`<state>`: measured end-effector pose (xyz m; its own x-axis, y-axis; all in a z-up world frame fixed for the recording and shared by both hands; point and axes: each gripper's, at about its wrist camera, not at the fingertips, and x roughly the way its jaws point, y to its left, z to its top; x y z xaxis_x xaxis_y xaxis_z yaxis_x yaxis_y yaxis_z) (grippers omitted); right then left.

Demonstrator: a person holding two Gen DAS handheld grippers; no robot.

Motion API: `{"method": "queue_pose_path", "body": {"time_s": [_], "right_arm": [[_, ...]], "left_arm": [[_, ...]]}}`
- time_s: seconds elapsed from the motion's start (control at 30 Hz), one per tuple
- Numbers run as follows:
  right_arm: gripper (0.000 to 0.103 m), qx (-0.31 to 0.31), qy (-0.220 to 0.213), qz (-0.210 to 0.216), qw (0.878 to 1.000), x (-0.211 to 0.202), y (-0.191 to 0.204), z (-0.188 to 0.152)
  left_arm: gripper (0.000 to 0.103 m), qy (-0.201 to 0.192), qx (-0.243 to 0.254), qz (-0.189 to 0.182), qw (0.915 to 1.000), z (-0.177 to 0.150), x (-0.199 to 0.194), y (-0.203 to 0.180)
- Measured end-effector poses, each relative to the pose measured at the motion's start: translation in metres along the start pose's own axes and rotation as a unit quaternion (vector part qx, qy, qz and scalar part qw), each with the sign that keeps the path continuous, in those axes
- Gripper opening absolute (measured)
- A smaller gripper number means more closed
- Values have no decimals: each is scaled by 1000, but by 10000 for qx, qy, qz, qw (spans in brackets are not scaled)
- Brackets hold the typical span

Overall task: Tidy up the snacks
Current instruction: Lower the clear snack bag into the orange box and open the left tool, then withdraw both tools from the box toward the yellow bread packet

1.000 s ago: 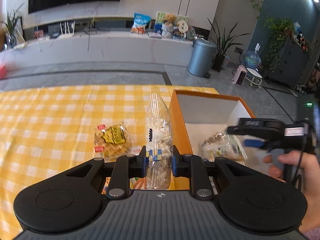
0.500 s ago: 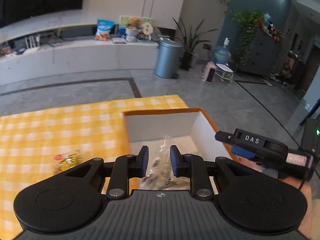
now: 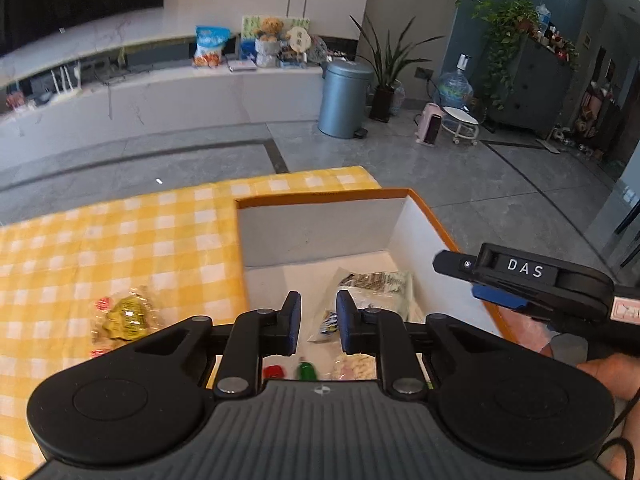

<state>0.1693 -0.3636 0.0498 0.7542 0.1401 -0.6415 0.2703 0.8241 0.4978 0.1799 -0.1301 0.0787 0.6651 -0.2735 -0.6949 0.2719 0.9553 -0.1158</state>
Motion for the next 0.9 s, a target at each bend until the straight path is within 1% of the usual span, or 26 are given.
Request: {"method": "queue_pose_path", "body": {"time_s": [0.13,0.23,0.3,0.33,0.37,0.43,0.5,0.57,0.6,0.63,0.67,0.7,0.73,0.83,0.9], "right_arm": [[64,-184,138,-146,9996,-3,5,-4],[64,-214,146,-189,9995,-3,5,-6],[64,-239,162,-234,9993,-1,6,-7],[64,-247,184,-256,9992,1,6,-8],[64,-242,213,-266,9991,3,7,-9],[64,-239,256,-170,9992,3,10,-10],[64,-236,301,25,9993,2,14,-11],[65,-334,314,142,9988,-1,20,-12],[68,-378,302,164,9987,-3,22,-13],[75,-408,282,154,9986,-5,24,-13],[79,-427,260,136,9987,-7,26,-12],[85,-436,224,137,9987,-8,27,-12],[90,-447,190,144,9987,-10,28,-12],[95,-485,107,112,9987,-16,33,-11],[98,-544,32,92,9985,-17,39,-13]], "left_arm": [[22,-183,147,292,9993,-9,-21,5],[28,-184,119,384,9990,-15,-30,14],[37,-234,45,335,9992,-20,-35,23],[46,-301,18,317,9990,-23,-38,28],[53,-386,-15,344,9987,-25,-40,33],[54,-515,-66,481,9975,-29,-42,40],[57,-567,-91,545,9969,-31,-42,47],[70,-584,9,515,9970,-32,-41,53],[74,-593,44,489,9970,-33,-42,56],[80,-615,54,444,9971,-35,-43,59],[84,-652,47,388,9971,-37,-44,63],[86,-675,30,362,9971,-38,-45,66],[86,-682,17,391,9969,-39,-46,69],[87,-695,-34,572,9959,-39,-51,79],[87,-675,-110,600,9959,-38,-55,89]]}}
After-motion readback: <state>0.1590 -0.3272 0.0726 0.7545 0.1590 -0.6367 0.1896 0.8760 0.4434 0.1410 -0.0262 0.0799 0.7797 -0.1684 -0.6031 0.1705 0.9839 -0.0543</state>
